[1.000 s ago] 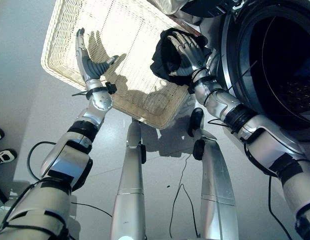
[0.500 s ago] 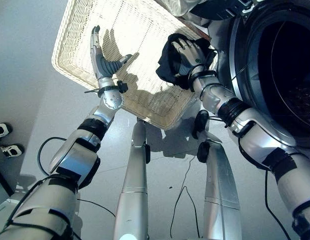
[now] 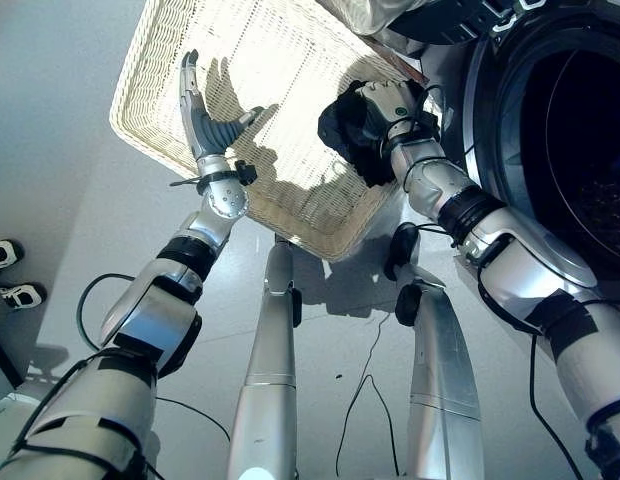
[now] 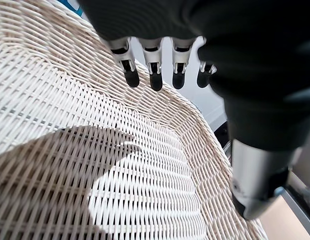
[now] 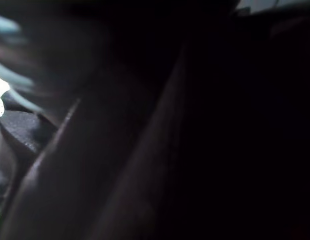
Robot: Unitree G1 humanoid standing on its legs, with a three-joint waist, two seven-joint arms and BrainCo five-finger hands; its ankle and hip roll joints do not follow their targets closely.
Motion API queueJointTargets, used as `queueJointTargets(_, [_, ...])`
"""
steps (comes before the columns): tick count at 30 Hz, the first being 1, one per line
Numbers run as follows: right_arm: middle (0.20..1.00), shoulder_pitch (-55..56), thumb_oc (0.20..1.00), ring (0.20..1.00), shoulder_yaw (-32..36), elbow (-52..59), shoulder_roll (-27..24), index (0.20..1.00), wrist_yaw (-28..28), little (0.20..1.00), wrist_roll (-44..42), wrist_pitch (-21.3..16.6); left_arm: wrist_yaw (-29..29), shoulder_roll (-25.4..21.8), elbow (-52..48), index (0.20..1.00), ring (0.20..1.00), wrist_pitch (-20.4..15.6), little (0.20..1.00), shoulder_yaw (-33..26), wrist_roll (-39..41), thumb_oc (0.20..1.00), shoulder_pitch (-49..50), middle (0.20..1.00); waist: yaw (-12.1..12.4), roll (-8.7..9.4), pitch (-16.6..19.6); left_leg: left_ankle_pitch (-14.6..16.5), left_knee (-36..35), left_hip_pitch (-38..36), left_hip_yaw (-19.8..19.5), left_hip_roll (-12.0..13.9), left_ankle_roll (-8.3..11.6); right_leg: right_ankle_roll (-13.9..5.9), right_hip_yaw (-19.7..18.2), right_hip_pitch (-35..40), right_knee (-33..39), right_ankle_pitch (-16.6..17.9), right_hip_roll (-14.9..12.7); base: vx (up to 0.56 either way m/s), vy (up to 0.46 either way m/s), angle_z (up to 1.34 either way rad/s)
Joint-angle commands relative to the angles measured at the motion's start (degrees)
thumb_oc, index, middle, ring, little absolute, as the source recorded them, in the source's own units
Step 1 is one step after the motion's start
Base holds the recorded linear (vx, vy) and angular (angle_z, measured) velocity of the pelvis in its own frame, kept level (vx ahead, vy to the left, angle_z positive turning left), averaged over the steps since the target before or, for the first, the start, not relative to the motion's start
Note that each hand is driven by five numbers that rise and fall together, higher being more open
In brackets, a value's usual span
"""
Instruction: Put the clothes into the washing machine.
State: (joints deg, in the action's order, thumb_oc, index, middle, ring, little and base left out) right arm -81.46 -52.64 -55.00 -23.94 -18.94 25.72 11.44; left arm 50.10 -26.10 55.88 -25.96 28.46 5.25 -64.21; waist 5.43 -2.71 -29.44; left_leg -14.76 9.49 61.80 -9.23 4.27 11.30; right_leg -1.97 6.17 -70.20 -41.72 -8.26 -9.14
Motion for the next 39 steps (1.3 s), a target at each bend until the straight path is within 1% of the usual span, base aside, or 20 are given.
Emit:
queueJointTargets(1, [0.200, 5.0, 0.200, 0.200, -0.2, 0.0, -2.5, 0.200, -1.9, 0.200, -11.1, -2.9, 2.4, 0.4, 0.2, 1.000, 1.000, -1.2, 1.000, -3.1, -1.4, 1.000, -2.1, 1.000, -1.4, -0.60, -0.4, 6.4, 8.1, 0.8, 6.7, -7.5, -6.74, -3.97, 3.1, 5.0, 19.5, 15.3, 4.2, 0.00, 0.000, 0.00])
queueJointTargets(3, [0.200, 6.1, 0.200, 0.200, 1.8, 2.5, -2.5, 0.200, -3.1, 0.200, -19.1, -4.7, 2.6, 0.3, -0.4, 1.000, 1.000, -1.1, 1.000, -3.4, -1.6, 1.000, -1.5, 1.000, -1.6, -0.53, -0.4, 6.4, 8.3, 1.0, 6.8, -7.5, -6.63, -3.91, 2.8, 4.8, 19.4, 15.2, 4.3, 0.00, 0.000, 0.00])
queueJointTargets(7, [0.200, 11.2, 0.200, 0.200, 10.5, 9.8, -1.3, 0.200, 0.9, 0.200, -43.9, -12.9, 2.6, -0.1, -2.0, 1.000, 1.000, -1.4, 1.000, -5.0, -2.7, 1.000, 0.5, 1.000, -2.1, -0.25, -0.4, 6.6, 8.4, 1.2, 6.8, -7.4, -6.40, -3.70, 2.5, 4.3, 19.1, 14.9, 4.5, 0.00, 0.000, 0.00])
queueJointTargets(8, [0.200, 11.2, 0.200, 0.200, 10.5, 9.8, -1.3, 0.200, 0.9, 0.200, -43.9, -12.9, 2.6, -0.1, -2.0, 1.000, 1.000, -1.4, 1.000, -5.0, -2.7, 1.000, 0.5, 1.000, -2.1, -0.25, -0.4, 6.6, 8.4, 1.2, 6.8, -7.4, -6.40, -3.70, 2.5, 4.3, 19.1, 14.9, 4.5, 0.00, 0.000, 0.00])
queueJointTargets(9, [0.200, 13.7, 0.200, 0.200, 13.7, 12.4, -1.0, 0.200, 4.8, 0.200, -53.2, -16.4, 2.4, -0.5, -2.7, 1.000, 1.000, -1.7, 1.000, -5.8, -3.3, 1.000, 1.6, 1.000, -2.3, -0.04, -0.4, 6.7, 8.6, 1.2, 7.0, -7.2, -6.27, -3.64, 2.3, 4.2, 18.8, 14.7, 4.5, 0.02, 0.056, 0.00])
queueJointTargets(10, [0.200, 18.8, 0.200, 0.200, 18.2, 17.4, -0.5, 0.200, 15.5, 0.200, -72.2, -20.1, 2.2, -1.3, -3.9, 1.000, 1.000, -1.4, 1.000, -7.0, -3.6, 1.000, 2.9, 1.000, -2.9, 0.49, -0.4, 6.8, 9.0, 1.1, 7.2, -6.9, -6.13, -3.53, 2.2, 4.2, 18.3, 14.4, 4.7, 0.02, 0.061, 0.01])
queueJointTargets(11, [0.200, 19.7, 0.200, 0.200, 18.9, 18.0, -0.5, 0.200, 17.2, 0.200, -76.2, -21.0, 2.2, -1.4, -4.1, 1.000, 1.000, -1.3, 1.000, -7.2, -3.7, 1.000, 3.1, 1.000, -3.0, 0.60, -0.4, 6.9, 9.1, 1.1, 7.3, -6.8, -6.08, -3.53, 2.2, 4.1, 18.2, 14.3, 4.7, 0.01, 0.055, 0.00])
queueJointTargets(13, [0.200, 23.3, 0.200, 0.200, 21.4, 20.5, -1.0, 0.200, 25.0, 0.200, -89.3, -23.3, 2.4, -2.0, -4.5, 1.000, 1.000, -0.7, 1.000, -7.4, -3.8, 1.000, 3.6, 1.000, -3.6, 1.23, -0.4, 7.0, 9.4, 1.0, 7.4, -6.5, -6.00, -3.62, 2.1, 4.1, 17.9, 14.3, 4.6, 0.00, 0.000, 0.00])
queueJointTargets(14, [0.200, 23.7, 0.200, 0.200, 21.6, 20.8, -1.2, 0.200, 25.9, 0.200, -91.1, -23.7, 2.5, -2.0, -4.5, 1.000, 1.000, -0.5, 1.000, -7.4, -3.8, 1.000, 3.6, 1.000, -3.7, 1.33, -0.4, 7.0, 9.4, 1.0, 7.5, -6.5, -5.98, -3.65, 2.0, 4.2, 17.8, 14.3, 4.6, 0.00, 0.000, 0.00])
queueJointTargets(16, [0.200, 26.4, 0.200, 0.200, 24.1, 21.7, -1.8, 0.200, 30.8, 0.200, -100.0, -25.3, 2.9, -2.4, -4.7, 1.000, 1.000, -0.1, 1.000, -7.4, -3.7, 1.000, 3.8, 1.000, -4.4, 1.74, -0.4, 7.2, 9.5, 0.9, 7.5, -6.1, -5.91, -3.82, 1.8, 4.0, 17.6, 14.3, 4.4, 0.00, 0.000, 0.00])
queueJointTargets(18, [0.200, 27.5, 0.200, 0.200, 26.4, 20.7, -2.6, 0.200, 34.5, 0.200, -105.8, -25.7, 3.1, -2.7, -4.7, 1.000, 1.000, -0.2, 1.000, -7.4, -3.6, 1.000, 3.9, 1.000, -4.8, 1.85, -0.4, 7.4, 9.4, 0.6, 7.4, -5.9, -5.90, -3.95, 1.6, 4.1, 17.6, 14.3, 4.5, 0.00, 0.000, 0.00])
queueJointTargets(22, [0.200, 28.1, 0.200, 0.200, 29.8, 17.2, -4.2, 0.200, 42.5, 0.200, -115.5, -24.0, 3.1, -3.3, -4.1, 1.000, 1.000, -1.2, 1.000, -7.6, -3.3, 1.000, 4.2, 1.000, -5.2, 1.72, -0.4, 7.7, 8.9, 0.3, 7.5, -5.6, -5.83, -4.11, 1.4, 4.3, 17.8, 14.2, 4.5, -0.01, 0.006, -0.02])
queueJointTargets(27, [0.200, 28.5, 0.200, 0.200, 33.9, 11.9, -6.3, 0.200, 50.0, 0.200, -125.8, -21.9, 2.8, -4.4, -3.2, 1.000, 1.000, -2.8, 1.000, -7.7, -2.8, 1.000, 4.6, 1.000, -5.4, 1.64, -0.4, 8.1, 8.6, 0.0, 7.4, -5.4, -5.70, -4.29, 1.2, 4.9, 18.4, 14.0, 4.5, -0.01, 0.000, -0.06])
queueJointTargets(32, [0.200, 28.3, 0.200, 0.200, 38.6, 4.6, -8.4, 0.200, 51.9, 0.200, -133.7, -19.4, 2.3, -5.4, -1.1, 1.000, 1.000, -4.9, 1.000, -8.0, -2.0, 1.000, 4.2, 1.000, -5.8, 1.48, -0.4, 8.4, 8.1, -0.5, 7.5, -5.1, -5.65, -4.46, 1.0, 5.5, 19.1, 13.9, 4.5, 0.00, 0.000, 0.00])
queueJointTargets(34, [0.200, 28.2, 0.200, 0.200, 40.8, 1.1, -9.3, 0.200, 51.1, 0.200, -136.2, -19.0, 2.0, -5.7, -0.1, 1.000, 1.000, -5.9, 1.000, -8.2, -1.8, 1.000, 4.2, 1.000, -5.9, 1.49, -0.4, 8.6, 7.9, -0.6, 7.6, -5.0, -5.57, -4.52, 0.8, 5.7, 19.5, 13.9, 4.6, 0.00, 0.000, 0.00])
queueJointTargets(35, [0.200, 28.2, 0.200, 0.200, 42.0, -0.6, -9.8, 0.200, 49.7, 0.200, -137.1, -18.8, 1.8, -5.9, 0.3, 1.000, 1.000, -6.4, 1.000, -8.3, -1.8, 1.000, 4.3, 1.000, -6.0, 1.49, -0.4, 8.7, 7.9, -0.7, 7.6, -4.9, -5.53, -4.56, 0.8, 5.8, 19.7, 14.0, 4.7, 0.00, 0.000, 0.00])
queueJointTargets(36, [0.200, 28.2, 0.200, 0.200, 42.9, -2.0, -10.1, 0.200, 46.9, 0.200, -137.2, -19.8, 1.9, -5.9, 0.5, 1.000, 1.000, -6.6, 1.000, -8.3, -1.8, 1.000, 4.3, 1.000, -6.0, 1.46, -0.4, 8.7, 8.0, -0.7, 7.6, -4.8, -5.49, -4.60, 0.7, 5.9, 19.7, 14.0, 4.7, 0.00, 0.000, 0.00])
queueJointTargets(37, [0.200, 27.9, 0.200, 0.200, 44.0, -3.8, -10.5, 0.200, 43.4, 0.200, -136.2, -20.5, 1.9, -6.0, 0.8, 1.000, 1.000, -6.8, 1.000, -8.2, -1.6, 1.000, 4.2, 1.000, -6.1, 1.42, -0.4, 8.8, 8.0, -0.7, 7.7, -4.7, -5.45, -4.61, 0.7, 6.0, 19.8, 13.9, 4.7, 0.00, 0.012, -0.03])
queueJointTargets(38, [0.200, 27.5, 0.200, 0.200, 45.4, -6.1, -11.0, 0.200, 37.7, 0.200, -134.1, -21.0, 1.9, -6.0, 1.1, 1.000, 1.000, -7.1, 1.000, -8.2, -1.6, 1.000, 4.2, 1.000, -6.1, 1.38, -0.4, 8.9, 8.1, -0.7, 7.7, -4.7, -5.44, -4.60, 0.6, 6.0, 19.9, 13.9, 4.7, 0.00, 0.012, -0.04])
queueJointTargets(39, [0.200, 27.4, 0.200, 0.200, 45.9, -6.8, -11.3, 0.200, 34.8, 0.200, -133.1, -21.7, 2.0, -6.0, 1.2, 1.000, 1.000, -7.2, 1.000, -8.2, -1.7, 1.000, 4.2, 1.000, -6.1, 1.36, -0.4, 9.0, 8.1, -0.7, 7.8, -4.6, -5.43, -4.59, 0.6, 6.0, 20.0, 13.9, 4.8, 0.00, 0.017, -0.07])
